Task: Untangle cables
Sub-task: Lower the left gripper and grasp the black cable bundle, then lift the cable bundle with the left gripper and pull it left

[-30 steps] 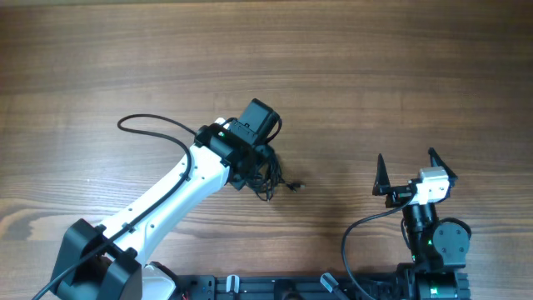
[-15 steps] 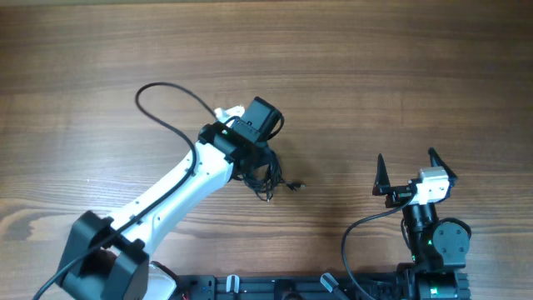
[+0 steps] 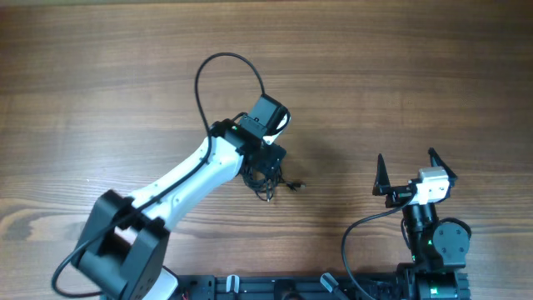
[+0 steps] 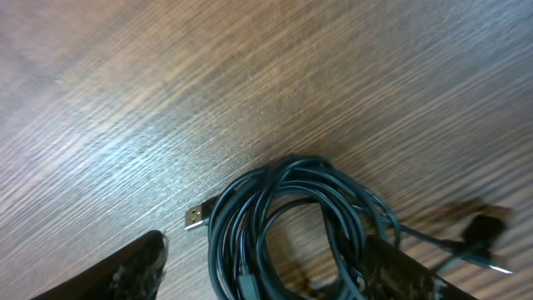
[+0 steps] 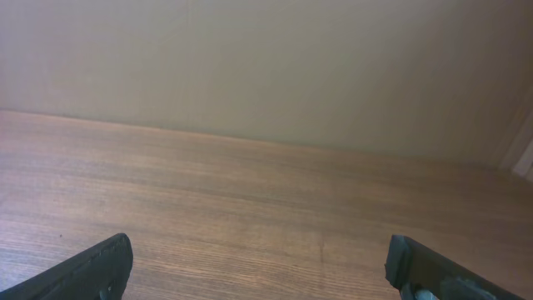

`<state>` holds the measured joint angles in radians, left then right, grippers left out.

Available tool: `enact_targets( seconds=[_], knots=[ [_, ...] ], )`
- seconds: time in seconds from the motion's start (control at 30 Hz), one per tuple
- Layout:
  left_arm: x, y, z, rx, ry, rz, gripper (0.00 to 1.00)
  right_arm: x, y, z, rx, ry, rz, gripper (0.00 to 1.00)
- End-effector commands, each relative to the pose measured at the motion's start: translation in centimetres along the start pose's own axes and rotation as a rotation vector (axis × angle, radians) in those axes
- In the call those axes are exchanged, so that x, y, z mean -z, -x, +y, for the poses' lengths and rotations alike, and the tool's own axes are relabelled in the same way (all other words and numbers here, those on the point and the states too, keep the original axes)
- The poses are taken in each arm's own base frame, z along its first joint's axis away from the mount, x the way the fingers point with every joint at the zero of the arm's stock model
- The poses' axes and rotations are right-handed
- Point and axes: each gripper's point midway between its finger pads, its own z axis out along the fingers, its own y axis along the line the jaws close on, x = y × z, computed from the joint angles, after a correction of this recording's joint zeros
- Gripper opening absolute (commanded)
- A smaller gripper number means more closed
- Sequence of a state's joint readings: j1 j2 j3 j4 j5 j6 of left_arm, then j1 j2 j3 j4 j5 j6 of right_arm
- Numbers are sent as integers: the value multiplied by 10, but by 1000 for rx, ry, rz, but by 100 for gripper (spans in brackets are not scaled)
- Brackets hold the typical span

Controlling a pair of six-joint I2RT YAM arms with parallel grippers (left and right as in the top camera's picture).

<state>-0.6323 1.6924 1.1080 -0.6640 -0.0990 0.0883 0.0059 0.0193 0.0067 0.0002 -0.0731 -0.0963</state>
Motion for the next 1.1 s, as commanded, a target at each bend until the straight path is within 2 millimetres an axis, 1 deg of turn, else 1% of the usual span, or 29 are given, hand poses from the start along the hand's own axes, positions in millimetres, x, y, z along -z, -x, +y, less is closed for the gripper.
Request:
enact_targets(
  seconds=[0.0, 0.13, 0.17, 0.2, 0.27, 0.33, 0.37, 0.4, 0.43, 0.5, 0.57, 0.63, 0.7, 0.73, 0.8, 0.83, 0.87, 0.9, 0.93, 1.0, 1.07],
  knots=[
    [-23, -12, 1, -56, -11, 69, 71, 1, 2, -2, 9, -13, -11, 100],
    [-43, -26, 7, -41, -10, 137, 74, 1, 2, -2, 10, -13, -11, 100],
    [-47, -29, 8, -38, -10, 151, 73, 1, 2, -2, 9, -13, -11, 100],
    [-50, -31, 9, -34, -9, 161, 71, 1, 2, -2, 10, -13, -11, 100],
    [-55, -34, 9, -26, -13, 174, 46, 1, 2, -2, 9, -13, -11, 100],
    [-55, -33, 3, -23, -49, 169, 31, 1, 2, -2, 10, -13, -11, 100],
    [-55, -30, -8, -16, -113, 155, 20, 1, 2, -2, 9, -13, -11, 100],
    [-55, -28, -13, 2, -139, 150, 13, 1, 2, -2, 10, -13, -11, 100],
    [-55, -28, -13, 38, -139, 151, 4, 1, 2, -2, 9, -13, -11, 100],
    [-55, -28, -13, 138, -130, 159, 4, 1, 2, -2, 10, -13, -11, 100],
    [-54, -28, -12, 203, -122, 160, 4, 1, 2, -2, 10, -13, -11, 100],
    [-51, -25, -8, 289, -100, 151, 4, 1, 2, -2, 10, -13, -11, 100],
    [-42, -24, 4, 514, -44, 146, 4, 1, 2, -2, 10, -13, -11, 100],
    [-37, -27, 7, 660, -29, 161, 4, 1, 2, -2, 9, -13, -11, 100],
    [-31, -36, 12, 816, -5, 195, 4, 1, 2, -2, 9, -13, -11, 100],
    [-28, -41, 14, 849, 5, 211, 12, 1, 2, -2, 10, -13, -11, 100],
    [-26, -47, 17, 858, 15, 233, 29, 1, 2, -2, 10, -13, -11, 100],
    [-24, -52, 20, 865, 24, 253, 62, 1, 2, -2, 9, -13, -11, 100],
    [-23, -59, 23, 876, 33, 276, 75, 1, 2, -2, 9, -13, -11, 100],
    [-21, -62, 27, 867, 35, 289, 78, 1, 2, -2, 9, -13, -11, 100],
    [-19, -62, 29, 870, 7, 291, 82, 1, 2, -2, 9, -13, -11, 100]
  ],
)
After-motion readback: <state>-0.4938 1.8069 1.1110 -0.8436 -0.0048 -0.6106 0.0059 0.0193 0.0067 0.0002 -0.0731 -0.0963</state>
